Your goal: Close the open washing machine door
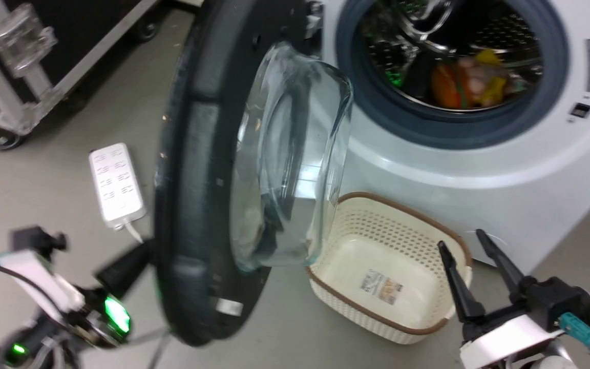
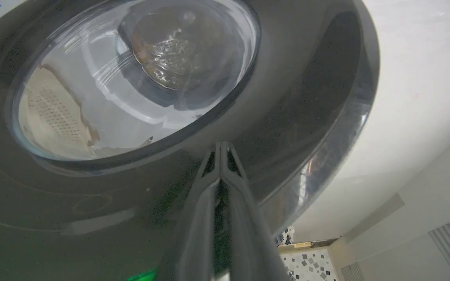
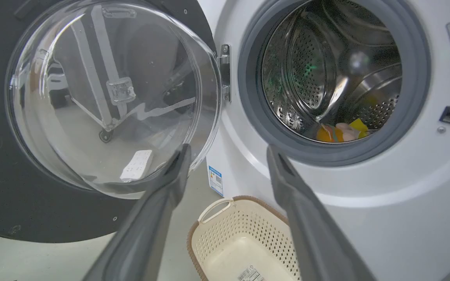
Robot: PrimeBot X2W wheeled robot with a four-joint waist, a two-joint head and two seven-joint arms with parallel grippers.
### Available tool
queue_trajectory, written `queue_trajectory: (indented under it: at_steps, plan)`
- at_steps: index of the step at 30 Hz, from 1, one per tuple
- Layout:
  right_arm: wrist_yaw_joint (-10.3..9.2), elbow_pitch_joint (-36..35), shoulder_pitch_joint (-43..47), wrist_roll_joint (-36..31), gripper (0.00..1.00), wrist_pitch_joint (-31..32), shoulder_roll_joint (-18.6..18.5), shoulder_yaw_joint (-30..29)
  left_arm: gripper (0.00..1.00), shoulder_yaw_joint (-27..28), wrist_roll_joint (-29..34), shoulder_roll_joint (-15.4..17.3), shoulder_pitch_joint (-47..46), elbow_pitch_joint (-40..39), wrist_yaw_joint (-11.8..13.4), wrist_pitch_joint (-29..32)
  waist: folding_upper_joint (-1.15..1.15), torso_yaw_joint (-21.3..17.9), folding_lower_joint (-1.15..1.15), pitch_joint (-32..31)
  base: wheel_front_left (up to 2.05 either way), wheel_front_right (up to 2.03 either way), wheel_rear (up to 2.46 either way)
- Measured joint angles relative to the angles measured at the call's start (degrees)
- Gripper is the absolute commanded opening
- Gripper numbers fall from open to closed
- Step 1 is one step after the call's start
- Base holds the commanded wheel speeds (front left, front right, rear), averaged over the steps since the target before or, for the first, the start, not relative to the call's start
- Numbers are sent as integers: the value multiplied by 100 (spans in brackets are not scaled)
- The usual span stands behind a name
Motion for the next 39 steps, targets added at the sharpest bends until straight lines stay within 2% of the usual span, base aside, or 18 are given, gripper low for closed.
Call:
queue_trajectory:
  at_steps: [3,10,14,17,20,27,39]
  plan:
    - [0,21,2,-62,100,0,24,-165,0,-411,-49,-40,366,-121,-77,-70,0,-208,0,-28,0,0,0]
    - [0,67,20,-175,100,-1,67,-500,0,-1626,-396,-63,875,-165,-324,-764,0,-840,0,14,0,0,0]
    - [0,70,6,-221,100,-1,80,-601,0,-2245,-478,-81,912,-57,-439,-1134,0,-1285,1,115,0,0,0]
    - [0,63,-47,-218,100,-1,80,-687,0,-2569,-739,-98,850,109,-490,-1469,0,-1642,1,235,0,0,0]
    - [0,55,-123,-213,100,-1,87,-701,0,-2841,-742,-78,658,275,-508,-1736,0,-2003,1,392,0,0,0]
    - [0,77,-330,-81,100,-1,158,-759,0,-3319,-813,-91,-193,600,-554,-2657,0,-2852,1,857,0,0,0]
    - [0,227,-542,96,100,-1,368,-654,0,-3328,-683,-104,-1917,1581,-554,-4504,0,-4126,2,1497,0,0,0]
